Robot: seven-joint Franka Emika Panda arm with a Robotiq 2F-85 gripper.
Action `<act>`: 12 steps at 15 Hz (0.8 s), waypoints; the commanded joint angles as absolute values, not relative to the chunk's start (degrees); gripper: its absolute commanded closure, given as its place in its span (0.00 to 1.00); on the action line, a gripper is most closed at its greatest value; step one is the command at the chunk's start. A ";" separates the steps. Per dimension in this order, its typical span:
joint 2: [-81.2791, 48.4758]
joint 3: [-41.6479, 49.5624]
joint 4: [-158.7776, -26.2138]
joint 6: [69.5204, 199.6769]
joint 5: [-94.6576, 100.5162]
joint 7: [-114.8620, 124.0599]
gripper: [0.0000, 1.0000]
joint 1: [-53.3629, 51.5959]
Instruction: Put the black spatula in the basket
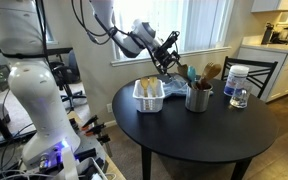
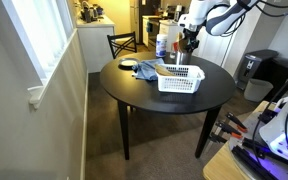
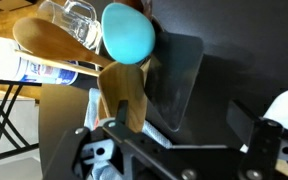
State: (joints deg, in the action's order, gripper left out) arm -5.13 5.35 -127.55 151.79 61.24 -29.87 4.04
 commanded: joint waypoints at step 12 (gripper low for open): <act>-2.16 5.77 -130.30 151.92 62.87 -32.06 0.55 5.47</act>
State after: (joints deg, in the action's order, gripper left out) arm -4.18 6.23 -128.48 151.62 62.11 -30.54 5.13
